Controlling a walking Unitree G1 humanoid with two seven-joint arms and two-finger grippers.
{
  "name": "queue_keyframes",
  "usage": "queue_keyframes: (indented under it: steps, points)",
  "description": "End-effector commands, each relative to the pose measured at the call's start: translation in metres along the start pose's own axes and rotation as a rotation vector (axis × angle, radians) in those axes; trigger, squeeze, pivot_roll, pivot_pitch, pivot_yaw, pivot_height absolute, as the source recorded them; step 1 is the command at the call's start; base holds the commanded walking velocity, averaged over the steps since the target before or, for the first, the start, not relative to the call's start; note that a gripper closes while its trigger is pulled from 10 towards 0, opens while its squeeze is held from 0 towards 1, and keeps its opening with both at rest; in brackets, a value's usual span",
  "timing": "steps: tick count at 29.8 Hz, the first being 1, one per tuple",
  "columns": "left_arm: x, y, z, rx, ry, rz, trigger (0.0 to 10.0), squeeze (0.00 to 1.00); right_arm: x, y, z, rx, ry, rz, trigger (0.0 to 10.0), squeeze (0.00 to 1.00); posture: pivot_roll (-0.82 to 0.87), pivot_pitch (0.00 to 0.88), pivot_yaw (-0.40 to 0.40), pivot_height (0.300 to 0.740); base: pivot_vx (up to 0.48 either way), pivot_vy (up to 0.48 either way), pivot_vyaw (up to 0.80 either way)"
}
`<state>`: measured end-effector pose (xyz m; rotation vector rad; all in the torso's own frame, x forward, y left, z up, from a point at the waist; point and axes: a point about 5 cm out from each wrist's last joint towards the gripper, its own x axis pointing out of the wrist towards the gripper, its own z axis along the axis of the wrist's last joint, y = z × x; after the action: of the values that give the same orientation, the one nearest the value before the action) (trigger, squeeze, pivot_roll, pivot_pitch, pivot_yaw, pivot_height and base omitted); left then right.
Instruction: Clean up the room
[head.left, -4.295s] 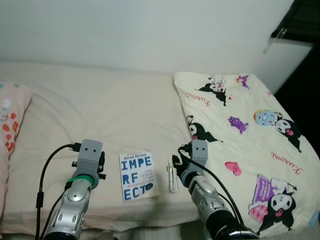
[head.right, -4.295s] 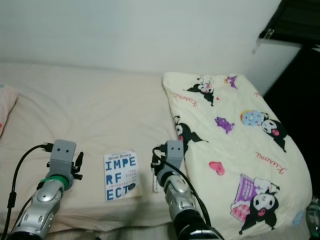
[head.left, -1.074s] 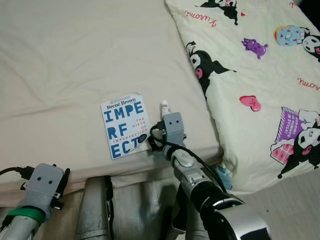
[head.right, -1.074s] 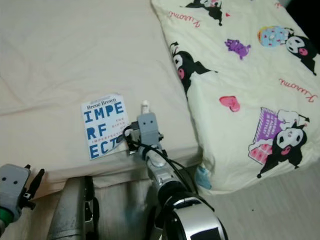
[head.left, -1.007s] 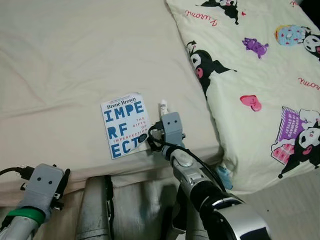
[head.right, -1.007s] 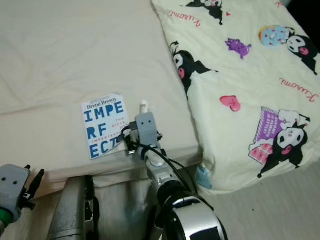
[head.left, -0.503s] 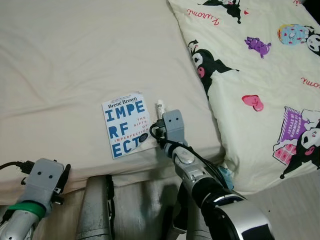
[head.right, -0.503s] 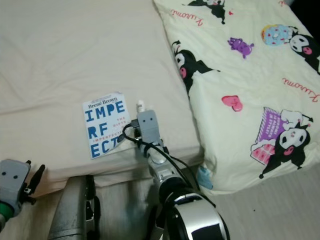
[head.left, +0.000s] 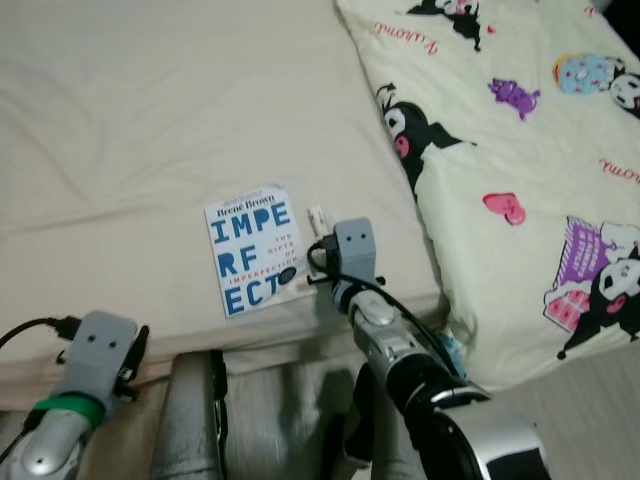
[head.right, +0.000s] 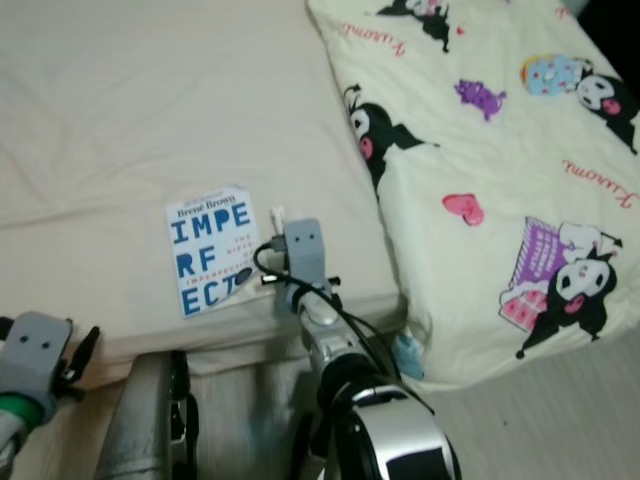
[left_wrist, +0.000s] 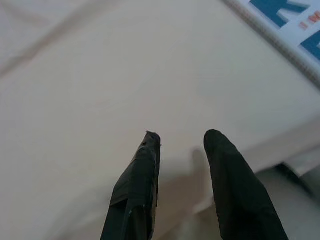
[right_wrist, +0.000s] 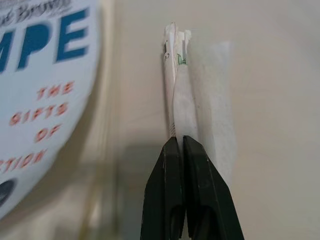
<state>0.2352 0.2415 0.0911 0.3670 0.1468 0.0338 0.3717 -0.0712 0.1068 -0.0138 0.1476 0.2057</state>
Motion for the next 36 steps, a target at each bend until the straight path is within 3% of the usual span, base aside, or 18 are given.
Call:
queue_keyframes:
  steps: [1, 13, 18, 19, 21, 22, 29, 36]
  points:
    - [-0.001, -0.009, -0.010, -0.004, 0.033, -0.016, 10.0, 0.00, -0.003, -0.007, -0.009, 0.038, 0.024, -0.030, 0.0, 0.00, 0.20, 0.187, -0.050, 0.586, 0.000, 0.000, 0.00]
    - [0.035, -0.039, 0.002, -0.061, -0.011, -0.035, 10.0, 0.00, -0.013, -0.043, -0.014, 0.131, -0.054, -0.150, 0.0, 0.00, 0.13, 0.052, -0.048, 0.586, 0.000, 0.000, 0.00]
    - [0.046, -0.056, 0.006, -0.133, 0.002, -0.005, 10.0, 0.00, -0.027, -0.044, -0.027, 0.157, -0.120, -0.119, 0.0, 0.00, 0.09, 0.005, -0.047, 0.586, 0.000, 0.000, 0.00]
    - [0.049, -0.060, 0.007, -0.140, 0.008, -0.003, 10.0, 0.00, -0.031, -0.043, -0.032, 0.157, -0.120, -0.105, 2.9, 0.00, 0.09, 0.005, -0.047, 0.586, 0.000, 0.000, 0.00]
    - [0.050, -0.062, 0.008, -0.140, 0.011, -0.004, 10.0, 0.00, -0.033, -0.043, -0.035, 0.156, -0.116, -0.098, 2.9, 0.00, 0.08, 0.006, -0.046, 0.586, 0.000, 0.000, 0.00]
    - [0.055, -0.066, 0.009, -0.142, 0.013, -0.008, 10.0, 0.00, -0.037, -0.041, -0.045, 0.104, -0.073, -0.082, 10.0, 0.00, 0.07, 0.000, -0.040, 0.586, 0.000, 0.000, 0.00]
    - [0.058, -0.072, 0.014, -0.109, -0.011, -0.028, 10.0, 0.00, -0.040, -0.039, -0.052, 0.138, -0.046, -0.061, 10.0, 0.00, 0.06, 0.007, -0.033, 0.586, 0.000, 0.000, 0.00]
    - [0.056, -0.073, 0.014, -0.094, -0.031, -0.022, 10.0, 0.00, -0.042, -0.036, -0.053, 0.122, -0.048, -0.058, 10.0, 0.00, 0.05, 0.006, -0.020, 0.616, 0.000, 0.000, 0.00]
